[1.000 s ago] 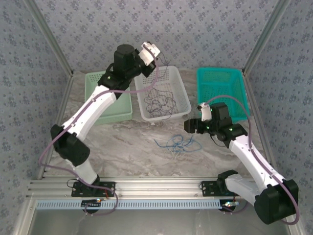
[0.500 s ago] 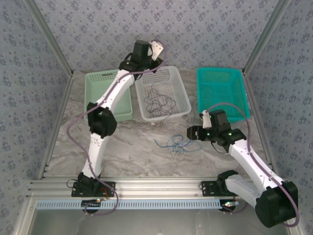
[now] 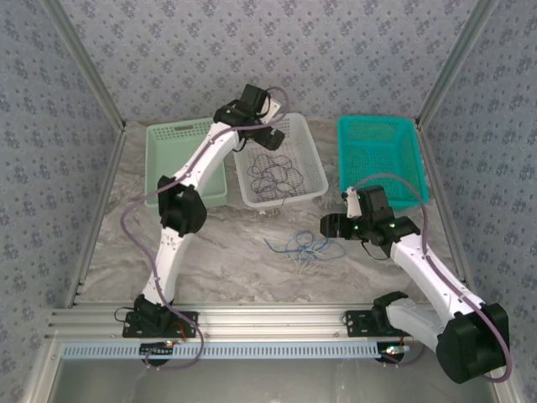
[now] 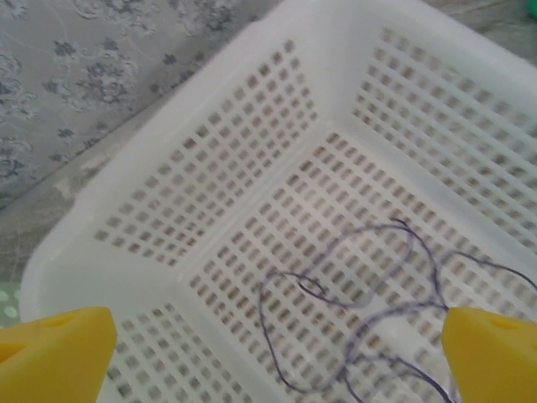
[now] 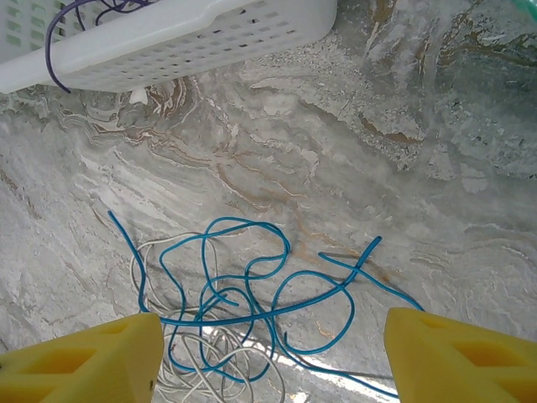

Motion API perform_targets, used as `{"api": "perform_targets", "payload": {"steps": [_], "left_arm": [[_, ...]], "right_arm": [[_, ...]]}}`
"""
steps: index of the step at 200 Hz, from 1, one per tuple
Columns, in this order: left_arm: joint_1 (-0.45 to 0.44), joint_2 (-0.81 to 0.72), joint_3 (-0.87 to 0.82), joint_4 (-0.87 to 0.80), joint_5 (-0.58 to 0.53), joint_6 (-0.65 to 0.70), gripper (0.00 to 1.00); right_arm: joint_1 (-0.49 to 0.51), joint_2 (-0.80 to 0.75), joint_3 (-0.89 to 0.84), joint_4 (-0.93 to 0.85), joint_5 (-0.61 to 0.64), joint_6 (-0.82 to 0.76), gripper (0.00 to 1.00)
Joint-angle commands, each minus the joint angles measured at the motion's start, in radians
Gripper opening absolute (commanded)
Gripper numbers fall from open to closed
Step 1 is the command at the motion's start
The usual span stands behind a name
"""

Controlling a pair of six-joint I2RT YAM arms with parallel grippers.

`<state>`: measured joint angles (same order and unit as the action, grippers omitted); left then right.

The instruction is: Untangle the cables

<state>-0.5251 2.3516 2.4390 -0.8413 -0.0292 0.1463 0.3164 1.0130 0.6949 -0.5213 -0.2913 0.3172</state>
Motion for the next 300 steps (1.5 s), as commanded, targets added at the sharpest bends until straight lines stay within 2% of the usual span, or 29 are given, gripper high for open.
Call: {"api": "perform_targets", "payload": {"steps": [1,44,67,86,120,137,155,191,205,220,287,300], "left_arm": [[-0.012,-0.205,-0.158,0.104,0.106,-0.022,0.99],[-0.017,-0.564,-0.724,0.386,0.371,-0.070,0.99],[-0.062,-0.697,-0.963,0.502,0.399,-0.061,0.97],[-0.119,-0.736,-1.062,0.529,0.408,-0.023,0.96],[-0.153,-0.655,-1.044,0.477,0.467,-0.019,0.84],[-0.154,-0.589,-0.993,0.438,0.466,-0.023,0.80],[-0.154,-0.530,-0.939,0.397,0.469,-0.024,0.72],[-0.154,-0.465,-0.898,0.387,0.444,-0.039,0.70],[-0.153,-0.444,-0.886,0.388,0.455,-0.048,0.63],[-0.154,-0.427,-0.877,0.383,0.467,-0.051,0.54],[-0.154,-0.431,-0.907,0.374,0.461,-0.041,0.49],[-0.155,-0.426,-0.905,0.373,0.465,-0.039,0.42]], "right_arm": [[-0.004,0.010,0.041,0.030,0.003,-0.020,0.71],[-0.001,0.067,0.107,0.075,0.025,-0.056,0.68],[-0.002,0.118,0.142,0.061,0.032,-0.069,0.66],[-0.001,0.134,0.129,0.072,0.029,-0.059,0.65],[-0.004,0.117,0.091,0.090,0.043,-0.031,0.65],[-0.006,0.099,0.080,0.083,0.054,-0.026,0.66],[-0.011,0.075,0.073,0.066,0.062,-0.029,0.66],[-0.033,0.047,0.058,0.055,0.055,-0.030,0.67],[-0.037,0.044,0.053,0.055,0.049,-0.029,0.67],[-0.040,0.041,0.046,0.050,0.047,-0.029,0.67],[-0.060,0.042,0.040,0.028,0.050,-0.024,0.68],[-0.064,0.043,0.041,0.030,0.047,-0.024,0.68]]}}
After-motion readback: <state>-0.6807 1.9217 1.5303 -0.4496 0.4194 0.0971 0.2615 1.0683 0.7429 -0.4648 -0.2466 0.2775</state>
